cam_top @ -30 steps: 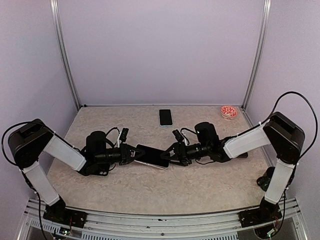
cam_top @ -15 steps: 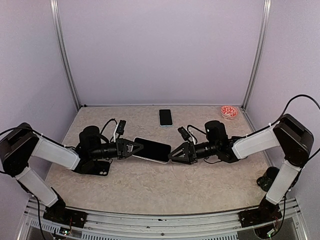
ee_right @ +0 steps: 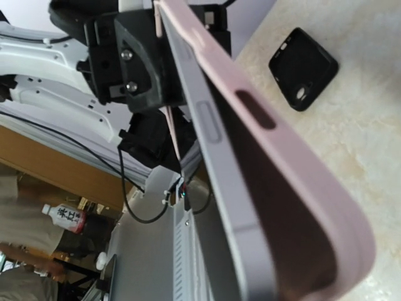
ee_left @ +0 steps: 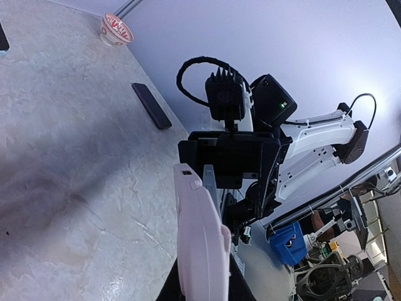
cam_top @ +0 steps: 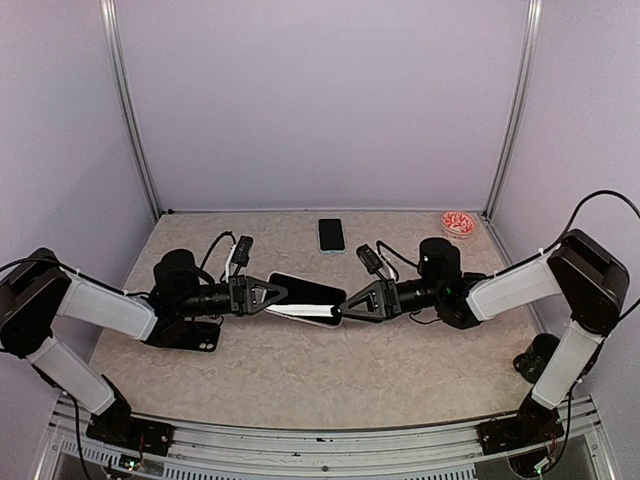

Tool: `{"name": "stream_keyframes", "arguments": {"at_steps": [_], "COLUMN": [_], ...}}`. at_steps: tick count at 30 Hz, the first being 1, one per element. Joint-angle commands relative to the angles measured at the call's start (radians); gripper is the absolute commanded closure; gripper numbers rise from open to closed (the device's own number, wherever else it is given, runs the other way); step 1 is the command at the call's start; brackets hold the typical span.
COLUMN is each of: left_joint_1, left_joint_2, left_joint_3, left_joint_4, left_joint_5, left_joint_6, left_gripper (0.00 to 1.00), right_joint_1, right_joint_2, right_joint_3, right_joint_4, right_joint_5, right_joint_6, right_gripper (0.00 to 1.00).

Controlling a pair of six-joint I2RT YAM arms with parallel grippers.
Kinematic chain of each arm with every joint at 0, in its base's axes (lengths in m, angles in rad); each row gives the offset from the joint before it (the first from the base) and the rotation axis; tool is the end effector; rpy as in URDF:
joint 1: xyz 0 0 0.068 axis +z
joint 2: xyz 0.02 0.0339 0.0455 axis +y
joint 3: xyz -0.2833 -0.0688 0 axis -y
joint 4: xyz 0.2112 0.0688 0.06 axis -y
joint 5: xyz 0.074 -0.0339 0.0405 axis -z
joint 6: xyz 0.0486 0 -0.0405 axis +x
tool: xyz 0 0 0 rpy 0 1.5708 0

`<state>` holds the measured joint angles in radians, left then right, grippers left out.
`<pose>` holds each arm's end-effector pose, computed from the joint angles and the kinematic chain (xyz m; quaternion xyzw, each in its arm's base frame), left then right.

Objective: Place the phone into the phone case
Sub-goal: Pass from the right arm to the left

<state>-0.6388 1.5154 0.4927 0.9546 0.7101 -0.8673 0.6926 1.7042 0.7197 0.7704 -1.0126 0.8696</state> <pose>0.2028 -0.1901 0.2398 0.1576 0.7078 -0.6231 0.2933 0.2215 0.2373 0.2304 -0.2429 0.7052 0.6545 0.1239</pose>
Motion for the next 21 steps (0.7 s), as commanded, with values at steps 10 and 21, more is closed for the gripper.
{"name": "stream_keyframes", "arguments": {"at_steps": [10, 21], "left_joint_1": [-0.036, -0.035], "left_joint_2": [0.0, -0.046], "left_joint_3": [0.02, 0.041], "left_joint_4": [0.154, 0.076], "left_joint_5": [0.044, 0.012], "left_joint_6": [-0.03, 0.008], "left_gripper": [1.0, 1.0], "right_joint_1": [-0.004, -0.023], "right_joint_2": [0.012, -0.059], "right_joint_3": [0.007, 0.019], "right_joint_4": [0.054, -0.171], "right_joint_5": [-0.047, -0.001], "right_joint_6": [-0.01, -0.149], "right_gripper": [0.34, 0.25]}}
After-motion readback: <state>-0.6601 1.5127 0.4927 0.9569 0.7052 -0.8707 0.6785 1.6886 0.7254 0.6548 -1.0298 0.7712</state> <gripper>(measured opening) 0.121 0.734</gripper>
